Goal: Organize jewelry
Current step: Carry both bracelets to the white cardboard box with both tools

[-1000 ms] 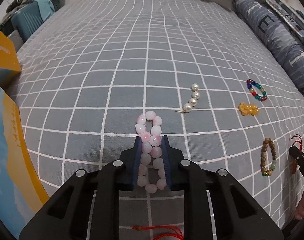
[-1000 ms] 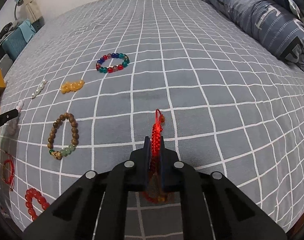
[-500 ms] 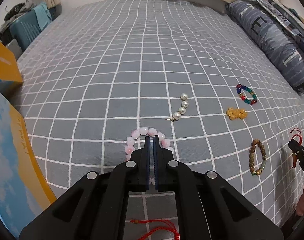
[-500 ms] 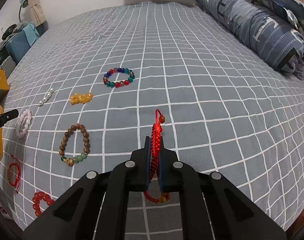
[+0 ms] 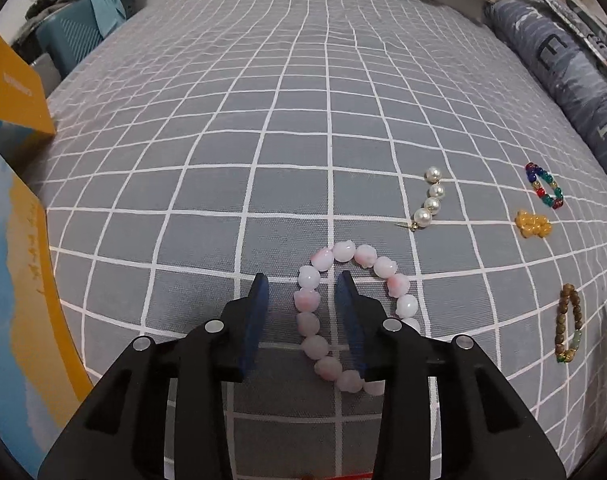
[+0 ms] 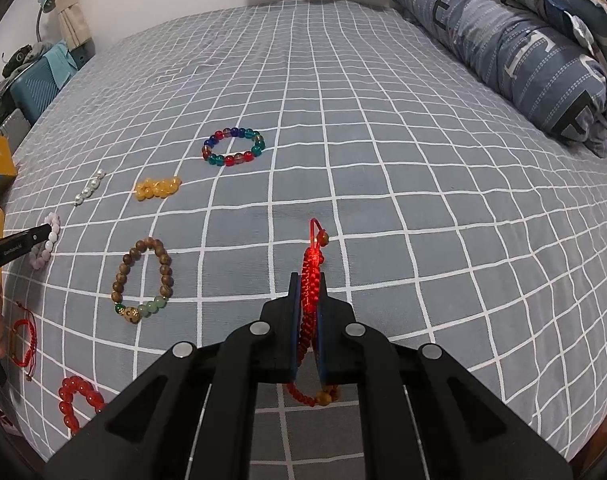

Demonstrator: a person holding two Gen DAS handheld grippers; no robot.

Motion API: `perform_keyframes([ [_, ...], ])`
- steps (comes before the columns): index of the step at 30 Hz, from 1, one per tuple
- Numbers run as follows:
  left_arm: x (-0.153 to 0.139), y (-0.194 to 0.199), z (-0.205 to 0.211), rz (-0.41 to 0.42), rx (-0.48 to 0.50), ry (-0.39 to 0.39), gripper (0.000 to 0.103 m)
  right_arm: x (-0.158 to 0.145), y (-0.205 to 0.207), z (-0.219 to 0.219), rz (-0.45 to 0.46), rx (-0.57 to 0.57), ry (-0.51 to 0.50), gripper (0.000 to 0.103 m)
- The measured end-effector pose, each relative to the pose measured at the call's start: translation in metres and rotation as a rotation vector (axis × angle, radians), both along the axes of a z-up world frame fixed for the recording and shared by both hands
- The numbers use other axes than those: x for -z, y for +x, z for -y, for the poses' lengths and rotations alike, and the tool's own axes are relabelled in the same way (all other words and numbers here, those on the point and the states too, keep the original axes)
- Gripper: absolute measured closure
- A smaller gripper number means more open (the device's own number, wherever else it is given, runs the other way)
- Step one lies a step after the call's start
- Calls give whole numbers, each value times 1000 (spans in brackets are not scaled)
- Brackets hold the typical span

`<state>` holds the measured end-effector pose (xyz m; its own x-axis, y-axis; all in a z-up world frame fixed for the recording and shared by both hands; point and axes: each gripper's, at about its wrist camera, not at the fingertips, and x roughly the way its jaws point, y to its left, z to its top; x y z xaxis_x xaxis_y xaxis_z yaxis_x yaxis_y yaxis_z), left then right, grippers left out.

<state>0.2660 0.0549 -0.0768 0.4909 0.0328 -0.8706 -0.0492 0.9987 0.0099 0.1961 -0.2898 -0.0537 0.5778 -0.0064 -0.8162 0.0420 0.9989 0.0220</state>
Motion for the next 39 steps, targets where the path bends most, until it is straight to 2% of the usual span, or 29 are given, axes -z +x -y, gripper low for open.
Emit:
perform_keyframes([
  [2,0,-1,0,-1,5,-6,77,0,0,1,-1,1,-3,97],
  [3,0,-2,-1,-6,13,-13,91,0,0,1,-2,2,-1,97],
  [8,-10,-8,-1,-3,16,-48,91,-2,0,4,-1,5,3,97],
  [24,-72,-30,22,83,85,-131,91,-21,0,-6,28,-10,-8,97],
  [31,-99,-41,28,129,110,-115,91,-37,4,-15,51,-29,-15,97],
  [39,-128,-51,22,176,88,-76,91,-67,14,-34,87,-66,-27,97],
])
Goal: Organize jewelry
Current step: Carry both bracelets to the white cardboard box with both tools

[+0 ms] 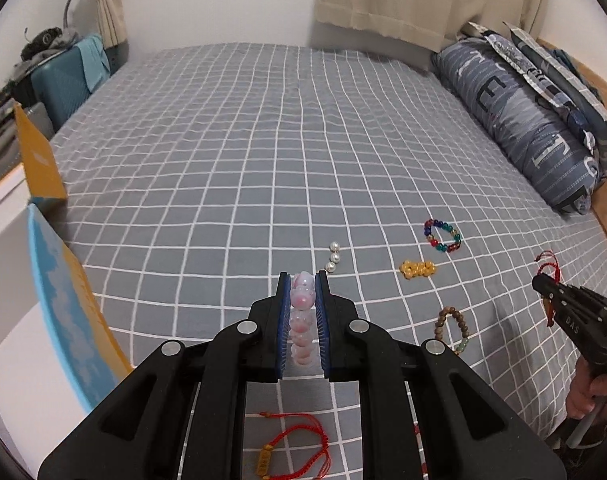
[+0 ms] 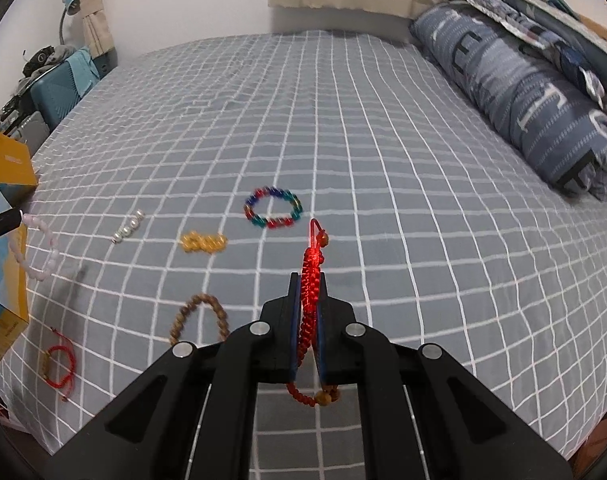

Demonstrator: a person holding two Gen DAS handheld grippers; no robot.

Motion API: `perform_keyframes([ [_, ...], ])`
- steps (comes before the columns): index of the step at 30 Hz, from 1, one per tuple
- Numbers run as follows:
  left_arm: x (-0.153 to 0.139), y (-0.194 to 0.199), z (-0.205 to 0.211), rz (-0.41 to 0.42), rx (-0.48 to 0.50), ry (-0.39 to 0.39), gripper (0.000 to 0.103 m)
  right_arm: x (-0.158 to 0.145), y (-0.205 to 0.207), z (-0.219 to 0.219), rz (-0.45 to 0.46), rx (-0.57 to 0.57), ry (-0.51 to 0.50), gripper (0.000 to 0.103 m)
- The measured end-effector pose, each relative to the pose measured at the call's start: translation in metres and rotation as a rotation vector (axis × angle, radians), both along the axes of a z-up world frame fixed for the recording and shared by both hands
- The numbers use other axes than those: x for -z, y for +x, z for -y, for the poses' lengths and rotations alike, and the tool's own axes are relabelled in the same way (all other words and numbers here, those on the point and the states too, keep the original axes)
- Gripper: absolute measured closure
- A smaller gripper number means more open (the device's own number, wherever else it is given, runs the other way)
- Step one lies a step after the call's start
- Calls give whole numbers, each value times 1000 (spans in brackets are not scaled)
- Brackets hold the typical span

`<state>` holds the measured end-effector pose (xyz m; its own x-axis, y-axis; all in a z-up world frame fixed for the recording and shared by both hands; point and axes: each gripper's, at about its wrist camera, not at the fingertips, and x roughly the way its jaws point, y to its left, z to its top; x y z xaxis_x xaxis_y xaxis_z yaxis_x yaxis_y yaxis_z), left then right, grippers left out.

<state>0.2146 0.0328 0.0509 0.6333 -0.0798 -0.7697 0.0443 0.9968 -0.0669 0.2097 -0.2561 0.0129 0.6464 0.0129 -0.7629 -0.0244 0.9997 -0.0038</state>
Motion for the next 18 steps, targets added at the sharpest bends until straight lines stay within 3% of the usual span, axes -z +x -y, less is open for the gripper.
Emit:
perform_keyframes([
  [9,-44,-12,-26,59,-52,17,91,-49,17,-52,62,-96,-16,97],
  [18,-89,-39,-81,122,-155,39,91,-95,29,-142,119,-243,9,97],
])
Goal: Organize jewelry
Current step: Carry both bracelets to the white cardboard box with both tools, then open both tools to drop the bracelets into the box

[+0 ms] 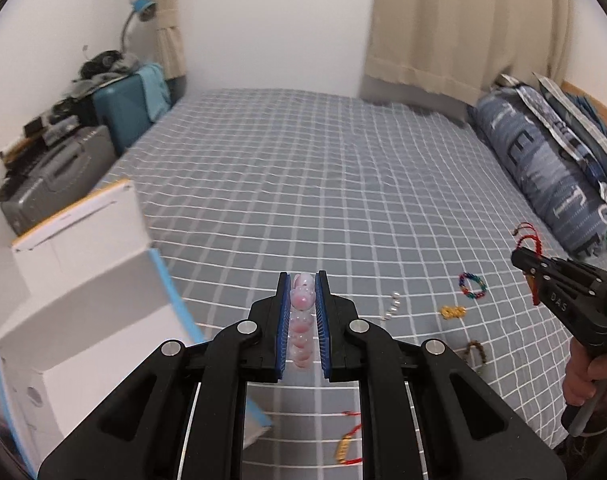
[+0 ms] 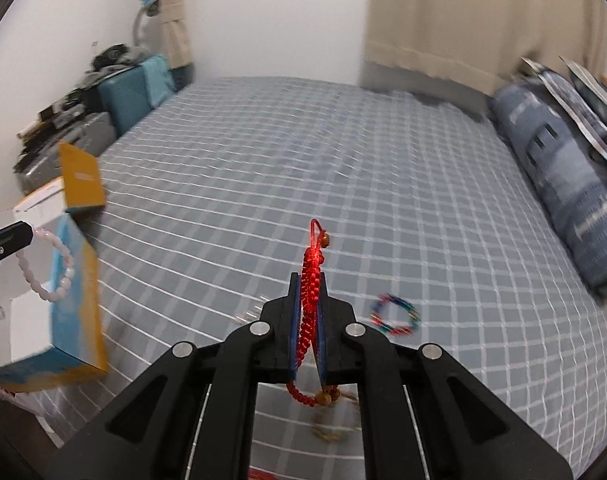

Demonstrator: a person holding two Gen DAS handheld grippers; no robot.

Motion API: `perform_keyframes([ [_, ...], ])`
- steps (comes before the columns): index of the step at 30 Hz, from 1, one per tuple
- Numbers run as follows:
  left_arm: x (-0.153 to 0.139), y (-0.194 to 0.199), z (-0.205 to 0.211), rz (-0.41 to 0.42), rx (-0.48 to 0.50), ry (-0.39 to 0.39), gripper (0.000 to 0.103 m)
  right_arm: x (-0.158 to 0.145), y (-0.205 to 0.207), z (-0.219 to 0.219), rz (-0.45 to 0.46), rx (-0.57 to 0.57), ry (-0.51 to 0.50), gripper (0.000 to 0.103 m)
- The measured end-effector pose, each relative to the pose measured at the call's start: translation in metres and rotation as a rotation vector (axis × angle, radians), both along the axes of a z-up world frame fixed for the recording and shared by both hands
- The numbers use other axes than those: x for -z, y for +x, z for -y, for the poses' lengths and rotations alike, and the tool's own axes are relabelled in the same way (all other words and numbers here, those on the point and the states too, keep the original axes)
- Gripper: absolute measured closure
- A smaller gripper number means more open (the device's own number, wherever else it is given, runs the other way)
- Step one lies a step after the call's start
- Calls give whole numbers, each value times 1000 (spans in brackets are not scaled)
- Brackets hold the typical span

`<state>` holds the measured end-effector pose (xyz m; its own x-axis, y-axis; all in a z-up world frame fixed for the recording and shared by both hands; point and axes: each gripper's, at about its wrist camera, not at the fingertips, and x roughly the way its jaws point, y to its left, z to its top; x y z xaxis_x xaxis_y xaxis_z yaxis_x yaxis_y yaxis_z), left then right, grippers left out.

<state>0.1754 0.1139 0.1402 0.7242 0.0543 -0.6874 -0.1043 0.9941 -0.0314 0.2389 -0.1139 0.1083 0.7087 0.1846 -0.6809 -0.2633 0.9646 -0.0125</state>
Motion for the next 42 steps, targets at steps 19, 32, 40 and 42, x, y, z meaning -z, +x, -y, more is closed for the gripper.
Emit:
perform_keyframes([
  [19,25,-129,-186,-48,-417,-51,91,20,-51,-280,-19,-480,-19,97],
  [32,87,-166,-227,-165,-525,-138,91,91,-74,-352,-229,-550,-128,97],
  [40,97,-162,-232,-192,-536,-146,91,93,-71,-359,-251,-562,-128,94],
  [42,99,-160,-232,-203,-543,-147,90,93,-71,-358,-254,-553,-133,91],
])
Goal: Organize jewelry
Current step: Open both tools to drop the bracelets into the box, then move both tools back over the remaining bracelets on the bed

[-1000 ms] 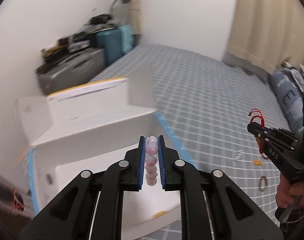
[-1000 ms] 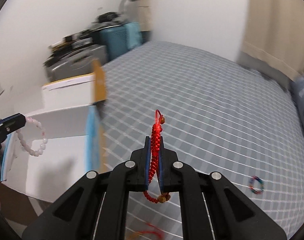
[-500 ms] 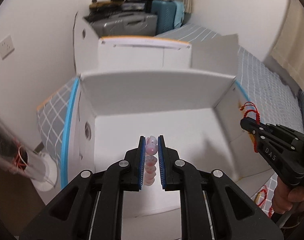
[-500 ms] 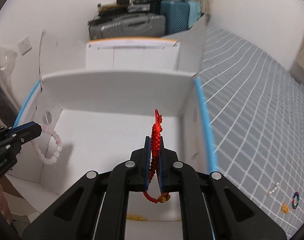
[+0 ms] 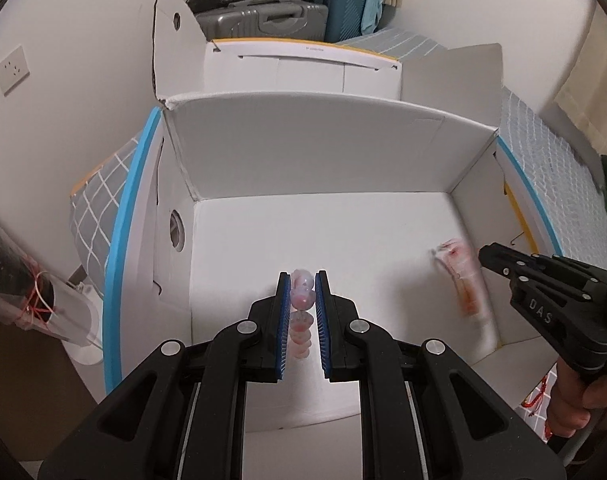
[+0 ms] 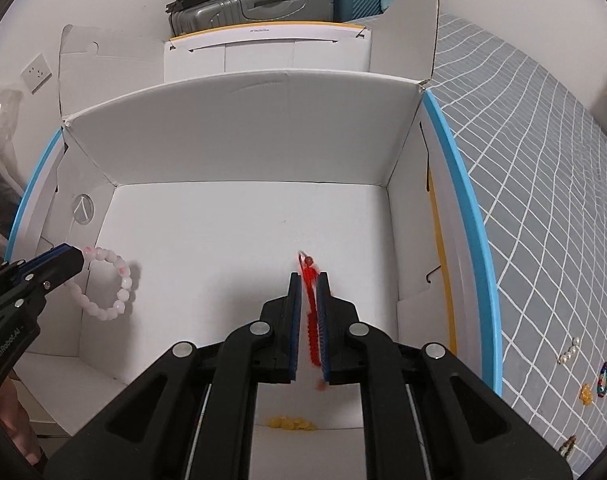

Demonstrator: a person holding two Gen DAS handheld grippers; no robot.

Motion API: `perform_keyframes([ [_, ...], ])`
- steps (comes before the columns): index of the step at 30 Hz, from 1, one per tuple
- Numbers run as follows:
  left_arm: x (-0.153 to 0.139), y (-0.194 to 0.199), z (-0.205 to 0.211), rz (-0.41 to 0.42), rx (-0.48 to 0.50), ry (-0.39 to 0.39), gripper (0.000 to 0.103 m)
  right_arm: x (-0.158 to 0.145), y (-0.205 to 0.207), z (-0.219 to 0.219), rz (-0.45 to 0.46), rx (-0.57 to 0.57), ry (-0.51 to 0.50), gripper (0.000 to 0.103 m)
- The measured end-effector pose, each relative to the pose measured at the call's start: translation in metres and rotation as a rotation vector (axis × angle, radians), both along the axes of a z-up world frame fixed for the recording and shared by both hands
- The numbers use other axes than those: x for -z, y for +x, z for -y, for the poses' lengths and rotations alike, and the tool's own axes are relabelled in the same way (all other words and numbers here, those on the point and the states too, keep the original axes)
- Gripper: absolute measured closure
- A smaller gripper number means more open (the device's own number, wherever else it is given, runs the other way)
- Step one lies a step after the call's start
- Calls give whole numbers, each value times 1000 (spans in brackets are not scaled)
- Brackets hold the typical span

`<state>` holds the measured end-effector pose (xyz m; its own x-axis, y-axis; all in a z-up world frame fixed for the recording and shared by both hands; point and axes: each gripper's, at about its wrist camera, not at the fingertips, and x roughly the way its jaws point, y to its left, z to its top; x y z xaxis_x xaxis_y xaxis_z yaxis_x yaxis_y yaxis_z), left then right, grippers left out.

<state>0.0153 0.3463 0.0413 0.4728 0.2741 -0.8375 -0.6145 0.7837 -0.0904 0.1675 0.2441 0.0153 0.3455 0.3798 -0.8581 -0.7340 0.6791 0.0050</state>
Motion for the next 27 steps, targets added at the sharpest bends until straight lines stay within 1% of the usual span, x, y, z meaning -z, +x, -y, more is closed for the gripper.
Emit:
perform_keyframes([
  [1,0,0,0,-3,-3,3,89,1,0,2,1,6,-5,86],
  [2,-1,0,0,-3,-7,8,89,-2,-2,2,2,10,-1,72],
  [3,-1,1,0,-10,-16,14,83,-4,-2,3,3,13,7,58],
  [4,-3,0,1,-8,-20,22,74,-8,-3,6,7,22,23,54],
  [5,-5,-1,2,-1,-22,28,69,-10,-4,7,11,28,33,48],
  [6,-7,-3,3,2,-28,32,56,-15,-5,9,15,30,48,41],
  [7,-9,-3,3,7,-32,38,46,-20,-6,12,21,28,60,37],
  [8,-11,-4,4,11,-36,50,41,-23,-8,13,29,30,67,30],
  [9,-13,-5,5,12,-38,60,32,-30,-9,18,49,34,86,25],
  [10,-16,-6,5,25,-37,67,28,-34,-10,19,70,36,96,21],
  [11,-18,-7,6,40,-29,61,28,-36,-11,21,91,40,95,18],
  [12,-20,-8,6,53,-21,49,25,-40,-12,25,120,48,98,14],
  [13,-21,-8,7,57,-21,48,20,-43,-12,27,131,55,101,12],
  [15,-25,-9,11,67,-22,77,15,-49,-10,34,137,65,123,8],
  [16,-27,-9,12,74,-21,84,11,-53,-10,39,143,72,132,8],
  [18,-30,-10,14,107,-13,85,6,-58,-9,46,171,85,132,8],
  [23,-39,-4,23,126,-3,107,6,-67,-8,66,199,104,139,8],
  [27,-44,7,35,123,53,99,6,-76,-6,90,222,136,150,8],
])
